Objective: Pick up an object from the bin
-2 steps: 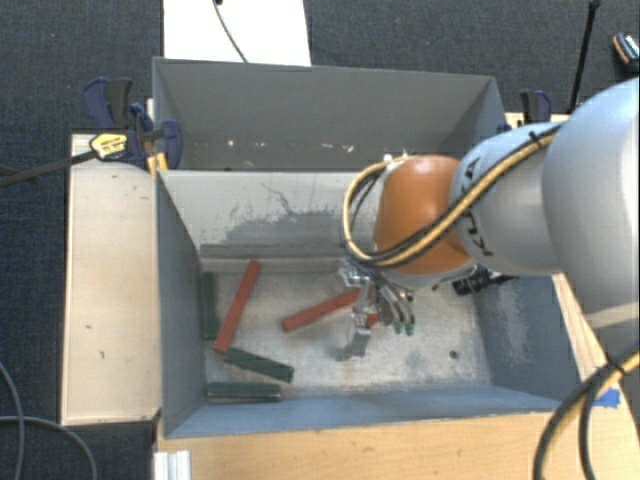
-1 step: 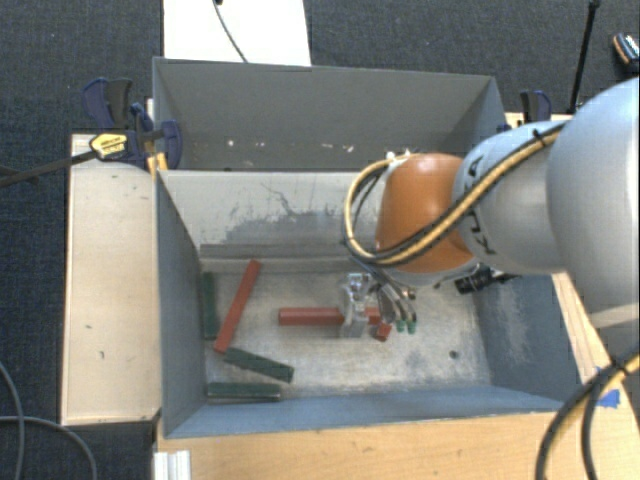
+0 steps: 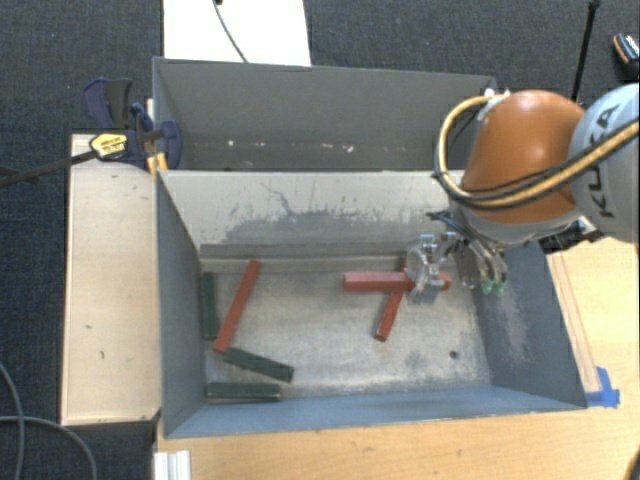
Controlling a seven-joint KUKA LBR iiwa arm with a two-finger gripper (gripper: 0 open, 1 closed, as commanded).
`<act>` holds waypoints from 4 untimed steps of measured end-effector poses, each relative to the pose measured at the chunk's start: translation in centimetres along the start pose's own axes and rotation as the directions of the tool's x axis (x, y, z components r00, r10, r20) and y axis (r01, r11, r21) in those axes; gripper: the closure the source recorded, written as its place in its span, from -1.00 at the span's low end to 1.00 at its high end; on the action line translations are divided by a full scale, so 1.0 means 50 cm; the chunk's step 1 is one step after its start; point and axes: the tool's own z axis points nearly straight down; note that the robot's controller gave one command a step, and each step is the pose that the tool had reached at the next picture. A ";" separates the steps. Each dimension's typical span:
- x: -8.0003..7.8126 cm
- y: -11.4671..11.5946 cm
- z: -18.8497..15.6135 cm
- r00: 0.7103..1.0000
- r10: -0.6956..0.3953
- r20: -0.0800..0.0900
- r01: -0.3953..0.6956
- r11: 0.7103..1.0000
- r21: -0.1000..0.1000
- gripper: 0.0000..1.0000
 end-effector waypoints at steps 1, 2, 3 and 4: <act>0.003 0.006 0.009 1.000 -0.004 -0.008 0.004 1.000 -0.002 -1.00; -0.045 0.035 0.243 0.916 0.401 -0.011 -0.401 0.916 0.002 -1.00; -0.085 0.094 0.248 0.907 0.421 -0.005 -0.421 0.907 -0.001 -1.00; -0.088 0.089 0.243 0.907 0.421 0.001 -0.421 0.907 -0.002 1.00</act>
Offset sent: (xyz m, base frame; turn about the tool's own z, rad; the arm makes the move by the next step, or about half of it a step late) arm 0.0000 0.0000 0.0000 0.0000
